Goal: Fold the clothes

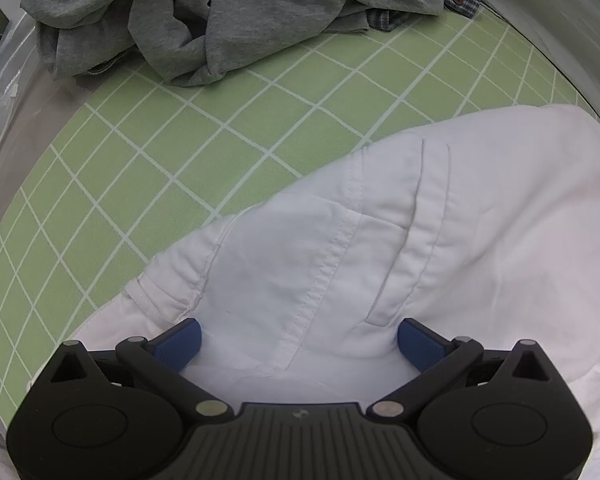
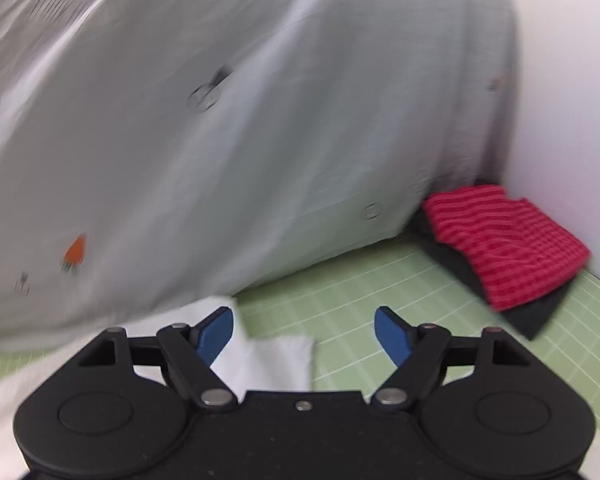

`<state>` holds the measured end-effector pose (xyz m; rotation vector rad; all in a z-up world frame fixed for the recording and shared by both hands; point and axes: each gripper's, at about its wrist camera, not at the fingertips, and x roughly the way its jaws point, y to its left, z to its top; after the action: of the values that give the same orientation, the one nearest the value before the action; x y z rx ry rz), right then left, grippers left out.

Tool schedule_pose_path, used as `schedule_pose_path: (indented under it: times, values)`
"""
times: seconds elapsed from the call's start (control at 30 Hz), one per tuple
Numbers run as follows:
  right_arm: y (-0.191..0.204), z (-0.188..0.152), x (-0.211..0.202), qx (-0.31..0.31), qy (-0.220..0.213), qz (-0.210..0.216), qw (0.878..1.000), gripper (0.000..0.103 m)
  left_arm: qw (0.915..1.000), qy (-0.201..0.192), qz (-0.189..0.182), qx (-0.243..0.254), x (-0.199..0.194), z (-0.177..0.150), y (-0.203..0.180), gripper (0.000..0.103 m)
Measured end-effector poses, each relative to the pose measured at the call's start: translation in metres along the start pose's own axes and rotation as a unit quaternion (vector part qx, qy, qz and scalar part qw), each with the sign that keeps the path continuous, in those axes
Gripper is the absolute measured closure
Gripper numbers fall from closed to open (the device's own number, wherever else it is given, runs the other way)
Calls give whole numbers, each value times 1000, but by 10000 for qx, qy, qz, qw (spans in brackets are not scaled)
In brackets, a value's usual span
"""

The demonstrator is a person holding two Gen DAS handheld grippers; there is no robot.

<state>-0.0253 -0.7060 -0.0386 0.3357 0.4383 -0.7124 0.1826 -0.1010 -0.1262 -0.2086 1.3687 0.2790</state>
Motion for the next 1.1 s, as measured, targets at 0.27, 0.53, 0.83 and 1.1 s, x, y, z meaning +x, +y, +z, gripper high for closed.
schedule_pose_path:
  times: [0.27,0.53,0.83,1.1]
  values:
    - [-12,-28,93,-481,1078,278,9926,15,9997,169,33,-148,2,5,-2,0]
    - [-2,-47,203,-697,1703,445,9819,50,9988,282,54,-386,4,9,-4,0]
    - [-31,16,133,-1478,119,-732,9862,97,9984,307,51,-469,3,8,-4,0]
    - [-120,-8,114,-651,934,-2623,9582,68,9987,292,14,-422,3,5,-3,0]
